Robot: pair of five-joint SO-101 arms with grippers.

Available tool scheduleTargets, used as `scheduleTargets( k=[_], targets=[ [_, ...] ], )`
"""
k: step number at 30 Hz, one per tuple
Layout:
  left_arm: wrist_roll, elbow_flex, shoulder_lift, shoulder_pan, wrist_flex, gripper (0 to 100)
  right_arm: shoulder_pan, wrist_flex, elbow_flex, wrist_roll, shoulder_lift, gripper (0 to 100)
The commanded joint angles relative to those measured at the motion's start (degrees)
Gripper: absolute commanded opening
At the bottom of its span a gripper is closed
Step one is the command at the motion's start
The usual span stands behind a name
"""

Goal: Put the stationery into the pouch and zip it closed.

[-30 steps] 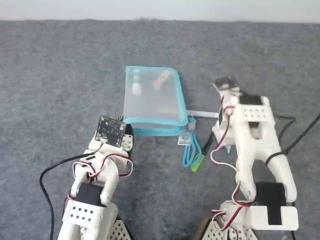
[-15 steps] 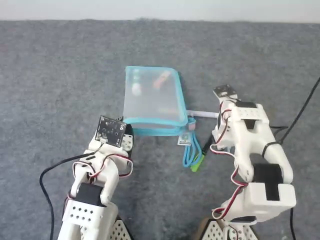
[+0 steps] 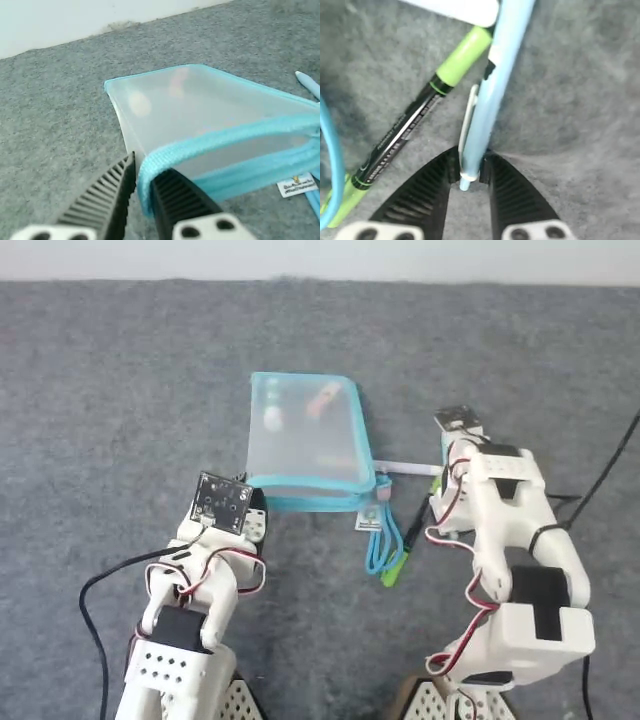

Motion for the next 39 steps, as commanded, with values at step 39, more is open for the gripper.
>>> scheduleTargets(
  k=[39],
  targets=[
    [-0.09,-0.66,-0.09,-0.26,-0.97,1,-29.49,40.48,-14.77,1.23,-57.19,0.7]
  ],
)
